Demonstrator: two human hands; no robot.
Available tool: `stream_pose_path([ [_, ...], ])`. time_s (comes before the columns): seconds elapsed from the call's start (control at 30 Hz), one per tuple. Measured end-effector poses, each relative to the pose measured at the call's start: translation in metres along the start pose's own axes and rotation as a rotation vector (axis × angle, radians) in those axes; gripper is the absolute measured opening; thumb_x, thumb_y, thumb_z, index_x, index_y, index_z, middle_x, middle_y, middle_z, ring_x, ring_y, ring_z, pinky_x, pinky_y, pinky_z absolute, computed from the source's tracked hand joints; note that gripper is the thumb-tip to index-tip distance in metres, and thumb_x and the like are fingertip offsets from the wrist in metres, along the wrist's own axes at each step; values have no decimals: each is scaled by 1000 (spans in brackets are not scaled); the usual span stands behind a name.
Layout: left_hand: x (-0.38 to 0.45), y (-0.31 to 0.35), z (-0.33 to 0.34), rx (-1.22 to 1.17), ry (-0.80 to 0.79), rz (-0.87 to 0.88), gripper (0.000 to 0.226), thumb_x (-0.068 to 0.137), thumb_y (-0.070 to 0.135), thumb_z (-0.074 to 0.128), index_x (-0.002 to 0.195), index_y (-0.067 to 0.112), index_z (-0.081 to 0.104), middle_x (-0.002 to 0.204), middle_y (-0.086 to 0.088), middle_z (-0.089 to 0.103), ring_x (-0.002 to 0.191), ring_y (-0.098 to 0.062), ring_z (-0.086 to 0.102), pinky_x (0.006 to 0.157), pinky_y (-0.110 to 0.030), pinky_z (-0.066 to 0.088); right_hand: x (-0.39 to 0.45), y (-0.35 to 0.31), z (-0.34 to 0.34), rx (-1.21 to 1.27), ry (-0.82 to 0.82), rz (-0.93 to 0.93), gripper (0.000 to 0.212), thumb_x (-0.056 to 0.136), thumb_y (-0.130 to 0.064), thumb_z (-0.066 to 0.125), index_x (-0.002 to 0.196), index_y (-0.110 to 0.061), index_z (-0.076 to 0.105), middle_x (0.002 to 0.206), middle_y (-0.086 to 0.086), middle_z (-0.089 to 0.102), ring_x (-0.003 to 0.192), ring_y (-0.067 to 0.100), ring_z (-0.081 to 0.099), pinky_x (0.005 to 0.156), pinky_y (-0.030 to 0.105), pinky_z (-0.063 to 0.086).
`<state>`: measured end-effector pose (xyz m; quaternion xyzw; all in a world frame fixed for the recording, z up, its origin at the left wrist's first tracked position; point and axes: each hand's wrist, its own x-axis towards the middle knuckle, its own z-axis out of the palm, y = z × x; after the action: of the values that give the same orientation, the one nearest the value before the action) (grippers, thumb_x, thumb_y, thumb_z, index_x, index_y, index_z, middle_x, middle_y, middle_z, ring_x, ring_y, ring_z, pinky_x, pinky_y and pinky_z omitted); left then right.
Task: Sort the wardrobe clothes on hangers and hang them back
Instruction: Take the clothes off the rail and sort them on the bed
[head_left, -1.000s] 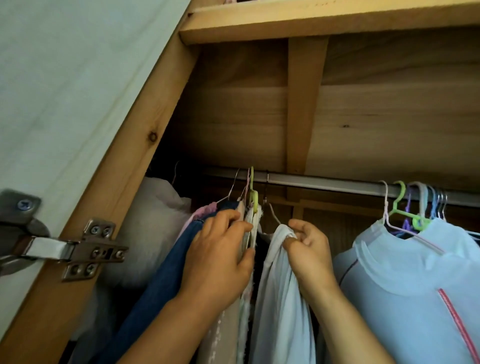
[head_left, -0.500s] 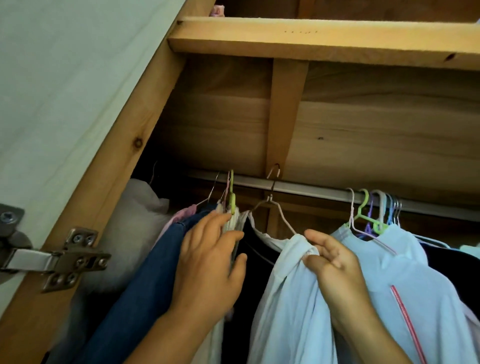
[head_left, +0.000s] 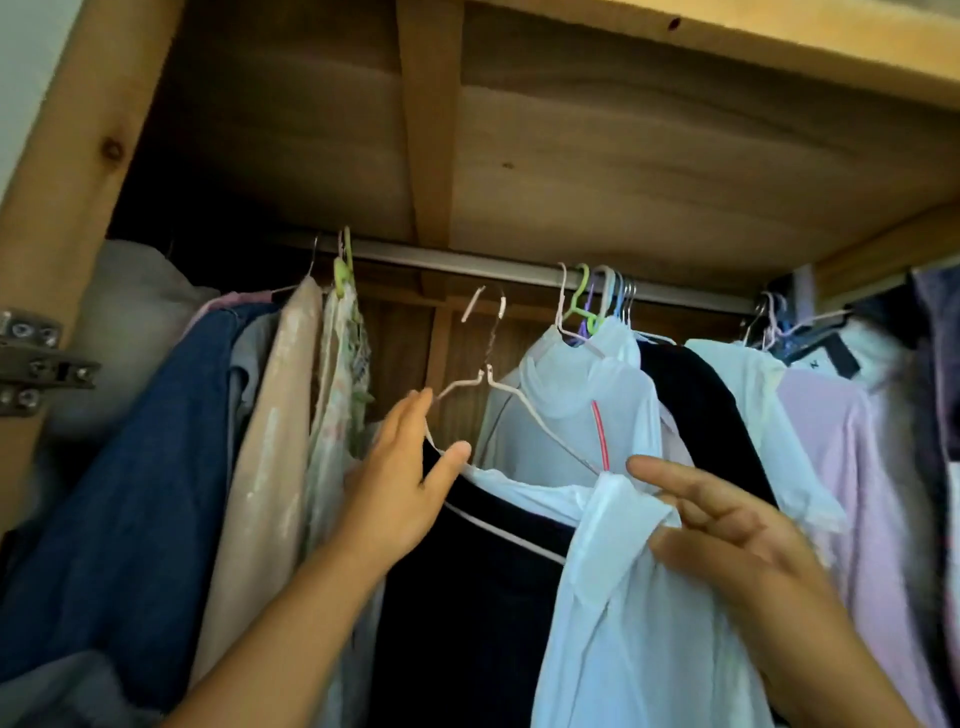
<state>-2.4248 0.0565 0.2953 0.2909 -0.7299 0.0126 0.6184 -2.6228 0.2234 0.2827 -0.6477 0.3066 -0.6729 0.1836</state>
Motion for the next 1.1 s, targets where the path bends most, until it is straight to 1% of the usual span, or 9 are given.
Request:
stream_pose_path([
  [0.13, -16, -4, -7, 195, -22, 9, 71, 83, 69, 31, 124, 16, 56, 128, -9, 56, 125, -27, 46, 109, -43, 28, -40, -11, -30, 74, -25, 18, 49, 55, -6, 75, 103, -15, 73, 94, 16, 68, 83, 20, 63, 72, 17, 51],
  [0.2, -29, -2, -18, 152, 12, 47, 48, 80, 65, 30, 81, 24, 56, 83, -3, 59, 88, -29, 58, 82, -38, 42, -56, -13, -43, 89, -108, 43, 61, 48, -18, 85, 107, -13, 71, 84, 10, 65, 79, 20, 62, 71, 18, 50],
  [0.27, -49, 1, -28, 153, 6, 97, 45, 82, 62, 32, 68, 22, 47, 68, -1, 50, 73, -31, 56, 63, -37, 42, -73, -13, -54, 79, -183, 90, 74, 40, -34, 90, 109, -14, 70, 78, 7, 62, 75, 18, 61, 69, 17, 50],
  [0.4, -107, 19, -45, 296, -45, 142, 45, 88, 61, 26, 61, 27, 40, 58, 7, 41, 57, -20, 47, 51, -32, 34, -100, -16, -71, -91, -282, 166, 35, 70, -11, 76, 101, -26, 72, 80, 10, 65, 79, 18, 63, 73, 18, 49],
  [0.5, -160, 40, -60, 430, -50, 65, 43, 88, 61, 26, 58, 30, 28, 57, 7, 40, 57, -23, 50, 51, -30, 32, -120, -7, -72, -387, -328, 195, 48, 83, 10, 57, 93, -36, 71, 88, 2, 72, 89, 21, 67, 83, 34, 49],
  [0.7, -275, 100, -120, 789, -28, -259, 67, 77, 70, 10, 75, 19, 54, 83, -6, 62, 82, -35, 62, 57, -32, 33, -177, 15, -30, -340, -361, 241, 17, 78, -45, 65, 92, -35, 70, 84, -21, 69, 83, -3, 60, 75, 18, 41],
  [0.83, -347, 154, -171, 904, -1, -418, 70, 80, 77, 17, 71, 18, 54, 74, -1, 58, 77, -33, 58, 56, -32, 33, -218, 28, 19, -313, -361, 173, 4, 80, -40, 71, 78, -37, 69, 73, -15, 69, 77, 1, 60, 73, 19, 45],
  [1.0, -426, 216, -245, 888, 54, -629, 48, 78, 67, 44, 57, 24, 43, 57, 4, 44, 58, -19, 45, 51, -30, 33, -266, 36, 84, -85, -515, 168, 26, 62, -55, 67, 76, -33, 70, 67, -6, 67, 69, 9, 59, 70, 24, 46],
  [1.1, -468, 257, -292, 926, 18, -716, 49, 70, 73, 37, 70, 26, 53, 63, 7, 51, 61, -10, 49, 57, -32, 41, -295, 26, 128, 19, -637, 172, 22, 65, -54, 72, 74, -35, 70, 70, -6, 69, 76, 15, 62, 76, 34, 49],
])
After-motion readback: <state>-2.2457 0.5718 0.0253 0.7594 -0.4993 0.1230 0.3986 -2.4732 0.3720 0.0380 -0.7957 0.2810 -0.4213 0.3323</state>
